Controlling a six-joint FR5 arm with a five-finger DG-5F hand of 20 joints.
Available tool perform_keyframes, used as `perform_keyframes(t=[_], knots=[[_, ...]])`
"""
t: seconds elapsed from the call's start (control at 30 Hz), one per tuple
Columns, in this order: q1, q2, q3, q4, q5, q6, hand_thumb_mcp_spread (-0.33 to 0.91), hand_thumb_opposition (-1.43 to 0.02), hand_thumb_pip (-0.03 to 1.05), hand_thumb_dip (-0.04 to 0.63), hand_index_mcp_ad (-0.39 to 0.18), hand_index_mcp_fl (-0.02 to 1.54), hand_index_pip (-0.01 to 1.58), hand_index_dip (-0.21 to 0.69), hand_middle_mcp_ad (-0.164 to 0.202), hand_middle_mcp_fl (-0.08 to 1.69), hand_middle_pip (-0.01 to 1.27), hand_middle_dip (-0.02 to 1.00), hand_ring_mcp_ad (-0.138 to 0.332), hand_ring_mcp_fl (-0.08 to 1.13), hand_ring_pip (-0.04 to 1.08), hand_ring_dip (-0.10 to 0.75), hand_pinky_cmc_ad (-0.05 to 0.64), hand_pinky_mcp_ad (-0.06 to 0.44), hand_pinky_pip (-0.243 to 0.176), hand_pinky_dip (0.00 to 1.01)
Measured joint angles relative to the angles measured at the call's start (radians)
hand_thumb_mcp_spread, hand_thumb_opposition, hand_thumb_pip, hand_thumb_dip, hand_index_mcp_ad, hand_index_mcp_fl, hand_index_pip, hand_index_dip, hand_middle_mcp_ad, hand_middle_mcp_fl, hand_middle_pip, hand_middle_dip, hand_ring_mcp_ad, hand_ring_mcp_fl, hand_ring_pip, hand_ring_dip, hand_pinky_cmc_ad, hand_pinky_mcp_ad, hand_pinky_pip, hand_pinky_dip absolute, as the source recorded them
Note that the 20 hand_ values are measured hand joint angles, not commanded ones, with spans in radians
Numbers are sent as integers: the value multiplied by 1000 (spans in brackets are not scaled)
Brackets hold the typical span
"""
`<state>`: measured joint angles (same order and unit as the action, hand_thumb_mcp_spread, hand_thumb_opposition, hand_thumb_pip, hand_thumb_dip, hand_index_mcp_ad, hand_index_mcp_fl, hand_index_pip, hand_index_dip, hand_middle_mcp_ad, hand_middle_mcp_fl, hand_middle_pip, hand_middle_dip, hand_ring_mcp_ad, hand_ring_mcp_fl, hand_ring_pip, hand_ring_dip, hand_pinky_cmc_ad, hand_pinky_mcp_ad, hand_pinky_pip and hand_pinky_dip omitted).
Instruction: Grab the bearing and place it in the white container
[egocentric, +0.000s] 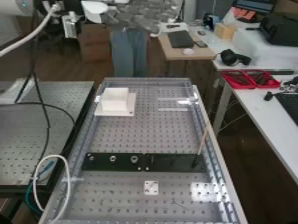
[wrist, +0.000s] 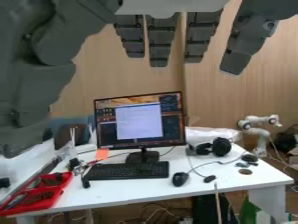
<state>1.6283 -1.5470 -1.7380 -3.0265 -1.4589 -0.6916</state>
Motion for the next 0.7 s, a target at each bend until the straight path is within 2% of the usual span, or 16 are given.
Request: perform_keyframes(t=[0.37,0.5,0.7], knots=[[22,-13,-92,105,69,21,297,-695,424,63,-5,42,105,42,45,26,138,157,147,12,96,59,365,297,-75,253],[3,-19,-109,123,42,29,309,-710,463,113,-37,54,105,42,45,23,133,157,147,12,93,59,365,297,-75,250],[-59,-23,-143,151,-46,32,319,-724,480,147,-38,66,120,47,44,38,136,164,148,12,93,59,365,297,-75,246]])
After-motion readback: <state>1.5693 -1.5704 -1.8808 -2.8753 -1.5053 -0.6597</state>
